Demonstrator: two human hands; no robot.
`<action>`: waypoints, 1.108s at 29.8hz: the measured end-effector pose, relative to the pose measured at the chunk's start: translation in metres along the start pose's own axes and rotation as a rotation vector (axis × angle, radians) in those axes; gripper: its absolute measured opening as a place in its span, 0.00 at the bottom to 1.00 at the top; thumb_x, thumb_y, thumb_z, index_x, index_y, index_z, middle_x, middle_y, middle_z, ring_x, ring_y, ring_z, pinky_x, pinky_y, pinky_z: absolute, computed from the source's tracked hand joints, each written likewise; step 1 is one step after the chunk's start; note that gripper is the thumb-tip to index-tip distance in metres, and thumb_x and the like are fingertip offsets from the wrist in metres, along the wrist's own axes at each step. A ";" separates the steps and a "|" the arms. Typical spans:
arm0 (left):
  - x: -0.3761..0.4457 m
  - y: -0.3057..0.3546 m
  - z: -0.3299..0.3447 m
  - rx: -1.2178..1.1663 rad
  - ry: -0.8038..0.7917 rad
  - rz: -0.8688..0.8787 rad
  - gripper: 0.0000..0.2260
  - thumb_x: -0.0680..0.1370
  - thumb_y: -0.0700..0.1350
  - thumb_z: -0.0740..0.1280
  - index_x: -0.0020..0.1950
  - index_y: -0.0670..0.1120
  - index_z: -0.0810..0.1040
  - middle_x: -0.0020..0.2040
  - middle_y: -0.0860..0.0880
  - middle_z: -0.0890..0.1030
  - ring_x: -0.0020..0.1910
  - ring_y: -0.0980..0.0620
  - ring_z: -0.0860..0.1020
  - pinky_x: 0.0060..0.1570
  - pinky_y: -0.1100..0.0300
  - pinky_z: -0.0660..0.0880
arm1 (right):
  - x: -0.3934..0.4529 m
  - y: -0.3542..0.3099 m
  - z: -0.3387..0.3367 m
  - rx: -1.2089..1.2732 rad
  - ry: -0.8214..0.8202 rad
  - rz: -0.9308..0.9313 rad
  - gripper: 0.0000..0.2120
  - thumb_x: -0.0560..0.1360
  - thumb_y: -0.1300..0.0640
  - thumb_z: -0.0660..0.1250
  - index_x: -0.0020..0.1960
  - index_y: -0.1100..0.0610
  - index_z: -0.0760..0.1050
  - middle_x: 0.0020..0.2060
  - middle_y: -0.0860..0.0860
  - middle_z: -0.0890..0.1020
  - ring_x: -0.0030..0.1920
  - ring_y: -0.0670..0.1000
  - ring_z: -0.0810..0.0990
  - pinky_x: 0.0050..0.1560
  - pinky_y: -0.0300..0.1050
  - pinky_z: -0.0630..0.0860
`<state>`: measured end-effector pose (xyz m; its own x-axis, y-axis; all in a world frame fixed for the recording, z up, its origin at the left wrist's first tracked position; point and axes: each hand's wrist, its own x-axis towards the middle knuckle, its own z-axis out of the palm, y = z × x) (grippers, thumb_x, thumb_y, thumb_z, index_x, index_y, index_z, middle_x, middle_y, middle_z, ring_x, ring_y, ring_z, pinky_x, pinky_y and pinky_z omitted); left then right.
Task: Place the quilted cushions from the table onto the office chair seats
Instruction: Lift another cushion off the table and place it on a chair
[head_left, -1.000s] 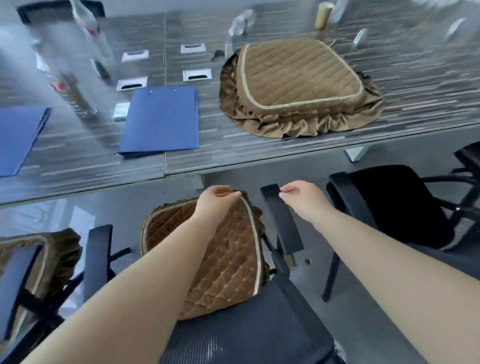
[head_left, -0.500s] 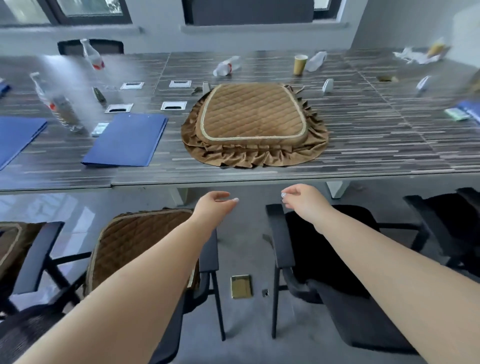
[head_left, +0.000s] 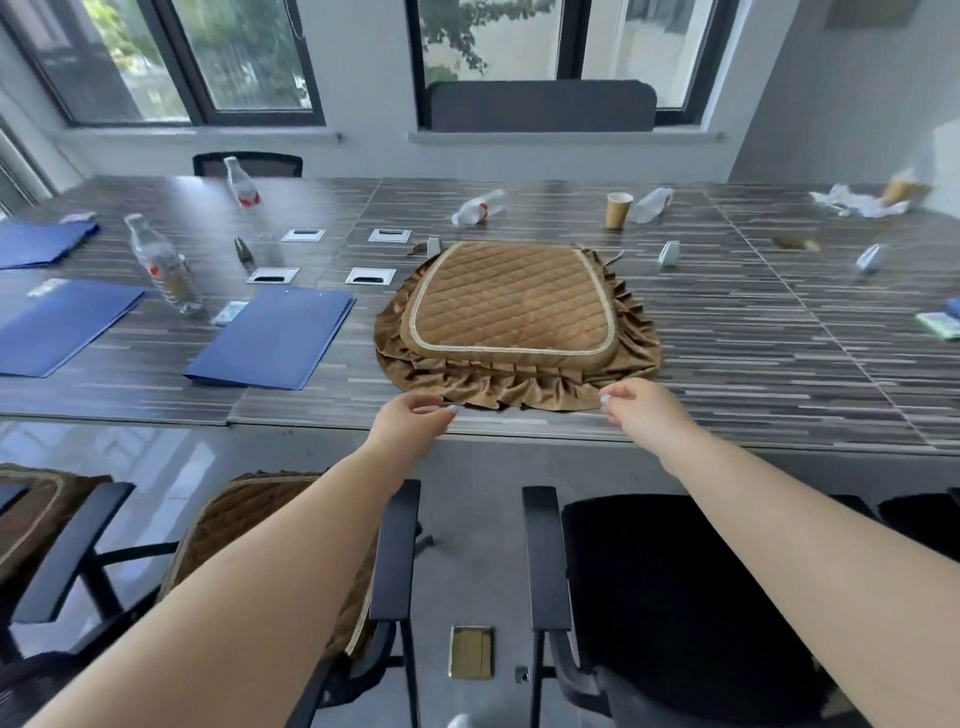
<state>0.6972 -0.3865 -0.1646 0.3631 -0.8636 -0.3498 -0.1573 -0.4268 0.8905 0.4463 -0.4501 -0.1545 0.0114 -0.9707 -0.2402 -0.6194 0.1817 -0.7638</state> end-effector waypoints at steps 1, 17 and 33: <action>0.005 0.003 0.000 0.001 0.005 0.007 0.17 0.75 0.48 0.70 0.63 0.46 0.76 0.48 0.53 0.80 0.55 0.50 0.80 0.54 0.55 0.75 | 0.005 -0.001 -0.001 -0.005 0.005 -0.003 0.04 0.78 0.55 0.61 0.49 0.49 0.75 0.53 0.51 0.81 0.54 0.55 0.80 0.55 0.49 0.74; 0.267 0.033 0.003 0.083 0.047 -0.047 0.18 0.75 0.48 0.71 0.63 0.47 0.76 0.56 0.48 0.80 0.47 0.50 0.77 0.48 0.56 0.77 | 0.222 -0.025 0.032 -0.217 0.062 0.195 0.15 0.77 0.50 0.63 0.62 0.54 0.76 0.60 0.52 0.79 0.59 0.55 0.76 0.51 0.44 0.70; 0.435 -0.002 0.006 0.328 0.084 -0.201 0.52 0.68 0.56 0.76 0.79 0.49 0.43 0.76 0.42 0.63 0.73 0.39 0.63 0.70 0.44 0.64 | 0.362 0.015 0.072 -0.353 0.161 0.439 0.50 0.66 0.44 0.76 0.77 0.54 0.50 0.72 0.62 0.63 0.70 0.62 0.66 0.66 0.53 0.65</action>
<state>0.8499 -0.7628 -0.3203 0.4886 -0.7346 -0.4708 -0.3555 -0.6604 0.6614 0.4979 -0.7876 -0.2964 -0.4079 -0.8329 -0.3739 -0.7636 0.5358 -0.3604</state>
